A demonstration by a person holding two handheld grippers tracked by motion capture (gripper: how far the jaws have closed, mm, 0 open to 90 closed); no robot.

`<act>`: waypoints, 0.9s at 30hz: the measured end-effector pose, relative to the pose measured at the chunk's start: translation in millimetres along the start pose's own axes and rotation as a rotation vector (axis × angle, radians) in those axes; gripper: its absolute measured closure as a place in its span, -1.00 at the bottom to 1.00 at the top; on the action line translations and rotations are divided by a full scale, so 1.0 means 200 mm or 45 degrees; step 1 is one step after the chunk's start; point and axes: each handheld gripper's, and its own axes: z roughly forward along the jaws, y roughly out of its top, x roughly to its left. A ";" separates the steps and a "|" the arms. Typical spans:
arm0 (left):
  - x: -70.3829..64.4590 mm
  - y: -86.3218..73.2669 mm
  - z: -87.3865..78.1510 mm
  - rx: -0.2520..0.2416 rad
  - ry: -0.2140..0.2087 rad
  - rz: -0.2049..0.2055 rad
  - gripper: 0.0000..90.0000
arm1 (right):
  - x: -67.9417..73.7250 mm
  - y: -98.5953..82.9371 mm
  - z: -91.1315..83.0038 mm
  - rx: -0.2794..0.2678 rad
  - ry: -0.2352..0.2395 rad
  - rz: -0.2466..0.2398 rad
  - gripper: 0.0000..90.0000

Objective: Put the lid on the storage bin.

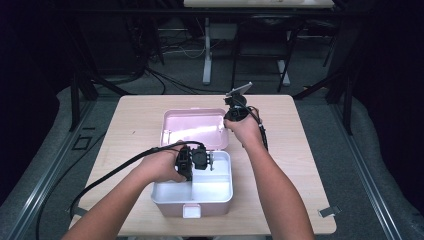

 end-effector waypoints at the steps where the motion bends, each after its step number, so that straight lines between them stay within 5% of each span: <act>1: 0.00 0.00 0.00 0.000 0.000 0.000 0.96 | 0.00 0.00 -0.01 -0.011 -0.003 -0.003 0.91; 27: 0.00 0.00 0.00 0.002 0.004 -0.003 0.96 | 0.07 -0.17 -0.34 -0.293 0.056 -0.126 0.95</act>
